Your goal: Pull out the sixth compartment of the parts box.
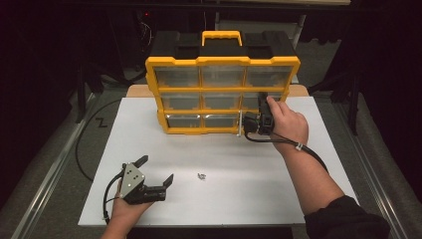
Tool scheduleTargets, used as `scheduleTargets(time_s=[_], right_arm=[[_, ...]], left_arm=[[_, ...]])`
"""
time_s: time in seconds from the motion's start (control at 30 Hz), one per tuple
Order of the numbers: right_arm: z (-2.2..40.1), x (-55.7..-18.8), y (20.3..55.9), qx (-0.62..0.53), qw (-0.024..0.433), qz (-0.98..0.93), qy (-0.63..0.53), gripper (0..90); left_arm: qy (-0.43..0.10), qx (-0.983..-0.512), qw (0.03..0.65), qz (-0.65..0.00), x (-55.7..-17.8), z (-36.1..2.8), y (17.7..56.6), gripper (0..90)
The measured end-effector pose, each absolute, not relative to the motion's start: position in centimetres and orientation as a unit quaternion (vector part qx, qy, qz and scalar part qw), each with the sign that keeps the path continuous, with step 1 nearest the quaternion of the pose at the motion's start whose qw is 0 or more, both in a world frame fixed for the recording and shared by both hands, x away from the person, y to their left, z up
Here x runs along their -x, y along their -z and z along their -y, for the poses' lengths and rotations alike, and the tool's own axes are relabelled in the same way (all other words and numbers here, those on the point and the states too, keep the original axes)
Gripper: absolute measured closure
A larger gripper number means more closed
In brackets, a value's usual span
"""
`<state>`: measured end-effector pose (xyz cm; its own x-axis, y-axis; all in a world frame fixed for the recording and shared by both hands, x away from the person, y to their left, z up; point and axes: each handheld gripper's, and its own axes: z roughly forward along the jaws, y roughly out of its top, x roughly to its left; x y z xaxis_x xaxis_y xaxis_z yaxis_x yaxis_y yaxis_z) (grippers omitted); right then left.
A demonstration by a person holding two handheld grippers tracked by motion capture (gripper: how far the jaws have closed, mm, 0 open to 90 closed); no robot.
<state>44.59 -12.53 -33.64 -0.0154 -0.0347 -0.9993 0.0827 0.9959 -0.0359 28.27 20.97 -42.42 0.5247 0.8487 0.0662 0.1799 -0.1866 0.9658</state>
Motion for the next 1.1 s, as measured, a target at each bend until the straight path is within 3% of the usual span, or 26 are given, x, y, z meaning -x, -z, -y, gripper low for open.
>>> scheduleTargets(time_s=[1.1], right_arm=[[12.34, -44.07, 33.26, -0.021, 0.693, -0.719, 0.048, 80.6]], left_arm=[[-0.318, -0.692, 0.530, -0.373, -28.16, -21.21, 42.25, 0.9]])
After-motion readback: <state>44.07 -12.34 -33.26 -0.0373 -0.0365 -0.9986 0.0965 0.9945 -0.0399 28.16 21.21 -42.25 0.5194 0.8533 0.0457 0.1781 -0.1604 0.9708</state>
